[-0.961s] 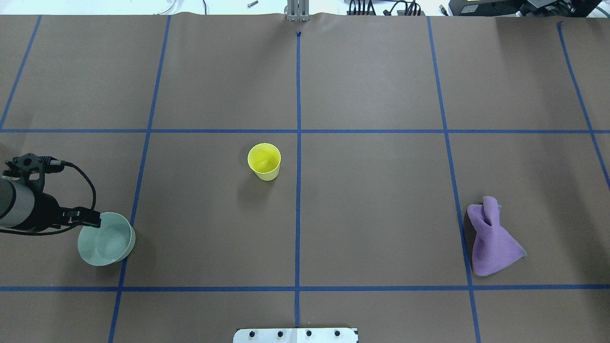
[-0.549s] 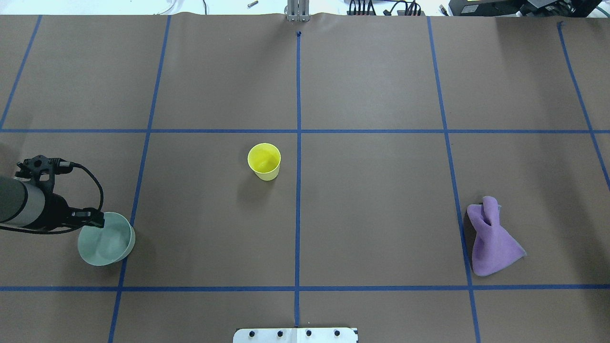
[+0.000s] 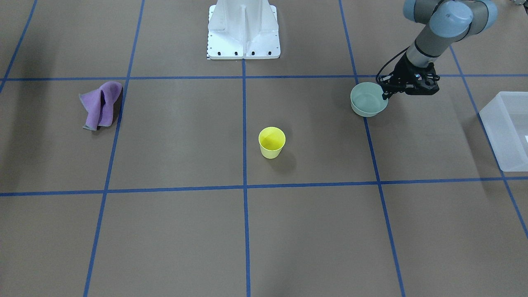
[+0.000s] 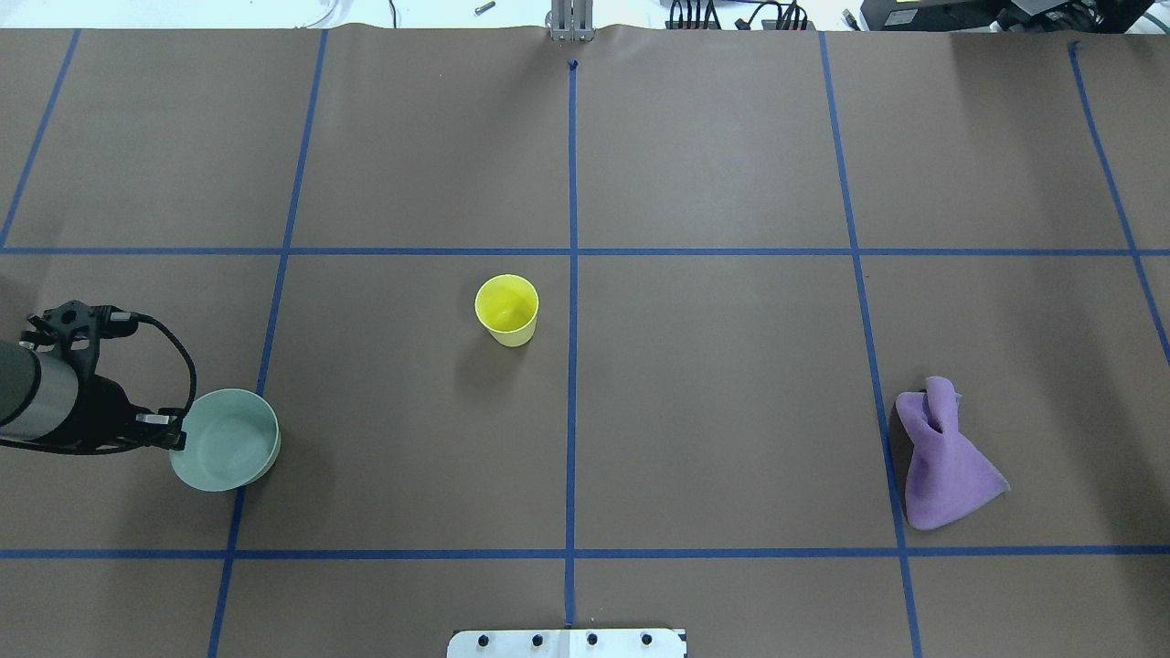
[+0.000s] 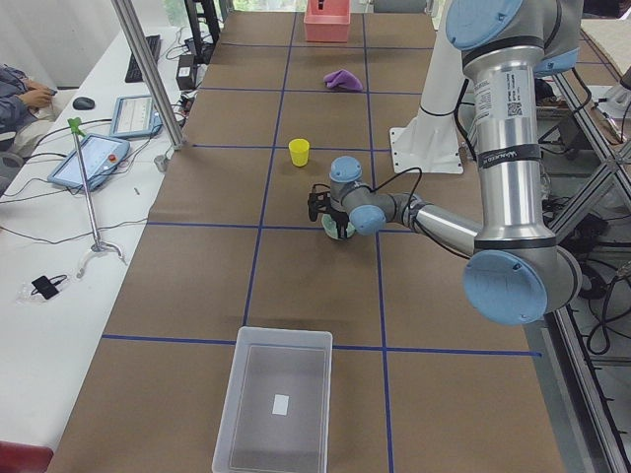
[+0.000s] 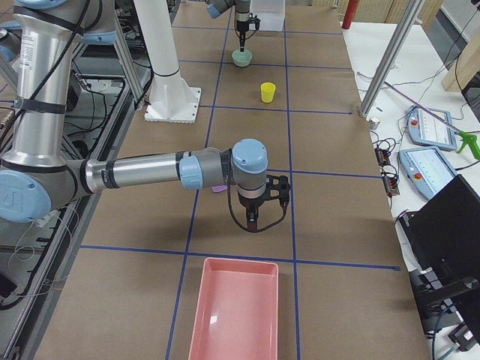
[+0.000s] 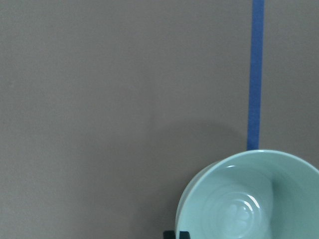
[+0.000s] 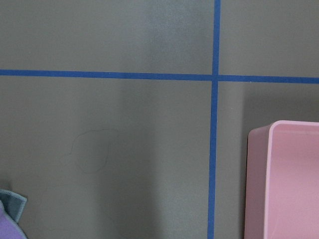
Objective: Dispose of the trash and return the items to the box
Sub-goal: 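Lift the green bowl into the clear bin while right gripper reaches for cloth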
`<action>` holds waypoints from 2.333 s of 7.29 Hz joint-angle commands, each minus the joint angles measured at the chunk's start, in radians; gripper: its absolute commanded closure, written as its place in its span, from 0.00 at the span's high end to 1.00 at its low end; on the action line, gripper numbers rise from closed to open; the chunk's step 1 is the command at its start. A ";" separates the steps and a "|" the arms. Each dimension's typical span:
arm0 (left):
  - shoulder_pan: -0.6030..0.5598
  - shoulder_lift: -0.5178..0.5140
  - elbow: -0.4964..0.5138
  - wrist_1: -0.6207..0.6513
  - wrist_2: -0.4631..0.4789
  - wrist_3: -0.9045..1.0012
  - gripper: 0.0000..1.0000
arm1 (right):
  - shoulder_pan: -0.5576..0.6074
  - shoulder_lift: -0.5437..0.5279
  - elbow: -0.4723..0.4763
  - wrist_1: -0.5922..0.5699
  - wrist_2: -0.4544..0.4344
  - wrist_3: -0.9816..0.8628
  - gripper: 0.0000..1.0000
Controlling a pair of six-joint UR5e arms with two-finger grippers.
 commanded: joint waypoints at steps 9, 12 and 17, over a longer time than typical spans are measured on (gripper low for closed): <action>-0.974 -0.325 0.558 0.594 -0.371 1.487 0.00 | -0.584 0.013 0.222 0.255 -0.124 0.900 1.00; -0.999 -0.354 0.822 0.417 -0.371 1.569 0.00 | -0.728 0.014 0.231 0.254 -0.230 0.974 1.00; -0.989 -0.281 0.890 0.303 -0.376 1.558 0.00 | -0.759 0.006 0.219 0.252 -0.234 0.974 1.00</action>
